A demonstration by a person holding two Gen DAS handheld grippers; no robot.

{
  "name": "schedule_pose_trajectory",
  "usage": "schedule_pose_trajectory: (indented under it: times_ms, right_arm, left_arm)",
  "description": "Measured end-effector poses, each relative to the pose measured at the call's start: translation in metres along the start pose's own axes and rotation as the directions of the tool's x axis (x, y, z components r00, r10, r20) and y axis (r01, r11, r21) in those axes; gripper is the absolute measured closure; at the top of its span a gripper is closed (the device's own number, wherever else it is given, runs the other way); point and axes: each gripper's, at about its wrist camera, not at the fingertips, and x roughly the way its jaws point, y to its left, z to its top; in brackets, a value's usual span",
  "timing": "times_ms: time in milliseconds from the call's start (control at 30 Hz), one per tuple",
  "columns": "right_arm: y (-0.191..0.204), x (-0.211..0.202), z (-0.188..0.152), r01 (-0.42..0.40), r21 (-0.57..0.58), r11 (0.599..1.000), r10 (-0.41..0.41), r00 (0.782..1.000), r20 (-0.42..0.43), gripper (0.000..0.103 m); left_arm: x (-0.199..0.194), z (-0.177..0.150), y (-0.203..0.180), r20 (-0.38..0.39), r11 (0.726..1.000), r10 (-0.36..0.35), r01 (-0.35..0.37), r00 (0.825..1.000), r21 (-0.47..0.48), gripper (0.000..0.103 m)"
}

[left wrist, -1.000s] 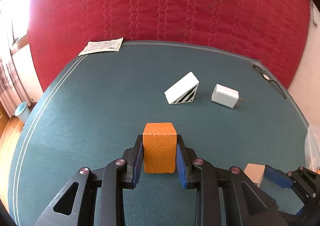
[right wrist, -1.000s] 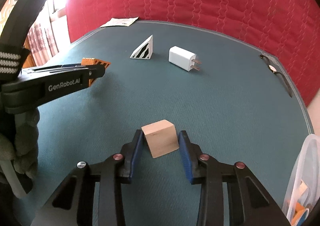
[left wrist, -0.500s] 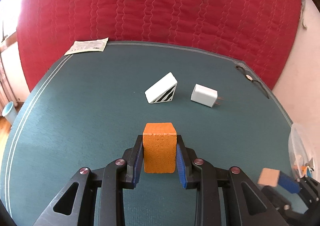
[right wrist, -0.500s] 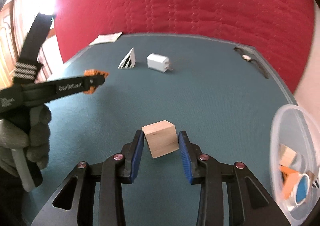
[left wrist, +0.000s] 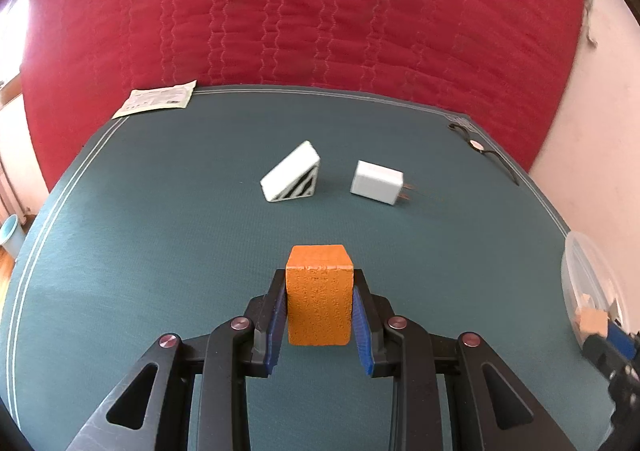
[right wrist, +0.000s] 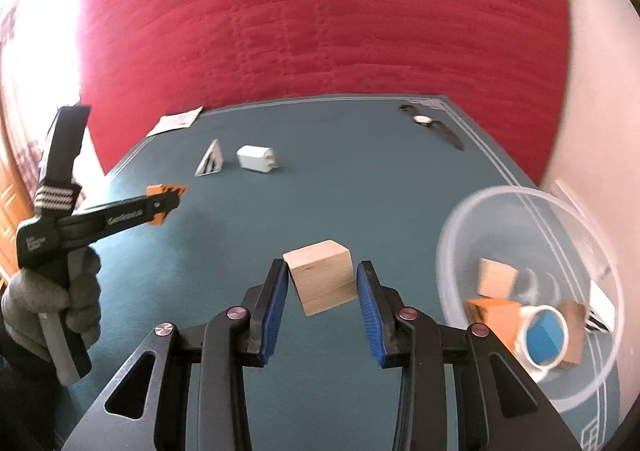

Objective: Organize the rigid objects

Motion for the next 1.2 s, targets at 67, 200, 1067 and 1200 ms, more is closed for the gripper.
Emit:
schedule_pose_trajectory:
  times_ms: [67, 200, 1067, 1200]
  right_arm:
    - [-0.009, -0.005, 0.0, 0.022, 0.017, 1.0, -0.022, 1.0, 0.008, 0.066]
    - [-0.028, -0.013, 0.0, 0.072, 0.058, 0.996, -0.073, 0.997, 0.021, 0.066]
    - [-0.161, -0.019, -0.023, 0.326, 0.385, 0.863, -0.343, 0.939, -0.026, 0.066]
    - [-0.167, -0.021, -0.028, 0.328, 0.4, 0.856, -0.346, 0.938, -0.03, 0.066]
  left_arm:
    - [-0.001, -0.001, -0.004, -0.001, 1.0, -0.004, 0.004, 1.0, 0.011, 0.072]
    - [-0.002, -0.004, -0.012, -0.002, 0.999, -0.012, 0.012, 1.0, 0.03, 0.072]
    - [-0.015, -0.025, -0.058, -0.02, 0.987, -0.077, 0.079, 0.997, 0.138, 0.072]
    - [-0.014, -0.028, -0.061, -0.031, 0.987, -0.075, 0.078, 0.997, 0.141, 0.072]
